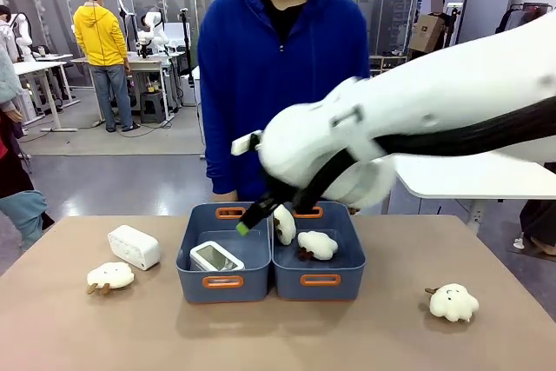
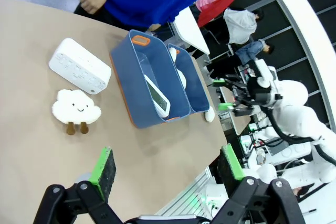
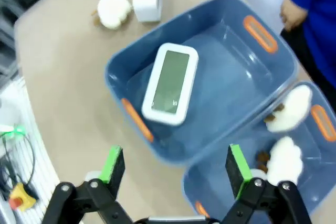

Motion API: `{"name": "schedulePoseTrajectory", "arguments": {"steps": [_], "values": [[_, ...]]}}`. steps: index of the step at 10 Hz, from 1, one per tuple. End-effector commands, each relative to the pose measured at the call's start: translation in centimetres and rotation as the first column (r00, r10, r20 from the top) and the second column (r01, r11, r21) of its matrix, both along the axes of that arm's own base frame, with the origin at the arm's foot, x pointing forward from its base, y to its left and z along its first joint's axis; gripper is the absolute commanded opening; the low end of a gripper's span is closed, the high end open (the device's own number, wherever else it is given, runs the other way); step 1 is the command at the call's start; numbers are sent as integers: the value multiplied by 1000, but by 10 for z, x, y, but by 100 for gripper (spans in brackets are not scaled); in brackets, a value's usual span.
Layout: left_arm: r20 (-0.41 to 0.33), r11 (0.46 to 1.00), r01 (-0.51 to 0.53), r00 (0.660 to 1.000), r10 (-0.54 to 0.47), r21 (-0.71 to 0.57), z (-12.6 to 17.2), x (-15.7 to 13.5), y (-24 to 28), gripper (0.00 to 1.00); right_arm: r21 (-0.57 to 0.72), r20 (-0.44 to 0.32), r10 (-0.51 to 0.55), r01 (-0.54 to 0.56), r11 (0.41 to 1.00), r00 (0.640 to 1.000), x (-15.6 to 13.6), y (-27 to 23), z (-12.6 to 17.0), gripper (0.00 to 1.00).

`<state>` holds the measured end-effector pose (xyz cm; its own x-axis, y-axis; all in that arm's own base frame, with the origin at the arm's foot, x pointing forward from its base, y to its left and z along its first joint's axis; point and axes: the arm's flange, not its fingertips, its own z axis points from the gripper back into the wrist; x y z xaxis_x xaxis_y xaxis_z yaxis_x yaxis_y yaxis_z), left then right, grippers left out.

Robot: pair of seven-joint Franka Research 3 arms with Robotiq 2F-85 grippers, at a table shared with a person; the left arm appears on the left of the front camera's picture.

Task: Sort the digital clocks into the basket.
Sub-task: Pick up the Digital clock from the table and place it into the empty Plastic storage basket.

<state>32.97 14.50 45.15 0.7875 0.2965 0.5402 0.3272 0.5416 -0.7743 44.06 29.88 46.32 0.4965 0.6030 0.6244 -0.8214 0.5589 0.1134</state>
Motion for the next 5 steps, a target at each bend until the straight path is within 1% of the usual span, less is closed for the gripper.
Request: {"name": "schedulePoseTrajectory", "arguments": {"steps": [1, 2, 3, 4, 5], "values": [[11, 1000, 7, 1000, -7, -9, 0, 0, 0, 100, 203, -100, -124, 142, 969, 987, -23, -102, 15, 98], [11, 1000, 7, 1000, -7, -9, 0, 0, 0, 100, 232, -92, -187, 204, 951, 978, -25, -128, 21, 98], [11, 1000, 7, 1000, -7, -9, 0, 0, 0, 100, 304, -122, -261, 287, 909, 958, -35, -163, 27, 98], [11, 1000, 7, 1000, -7, -9, 0, 0, 0, 100, 361, -179, -310, 355, 862, 934, -46, -194, 27, 98], [11, 1000, 7, 1000, -7, -9, 0, 0, 0, 100, 440, -244, -348, 423, 792, 905, -60, -225, 24, 98]]}}
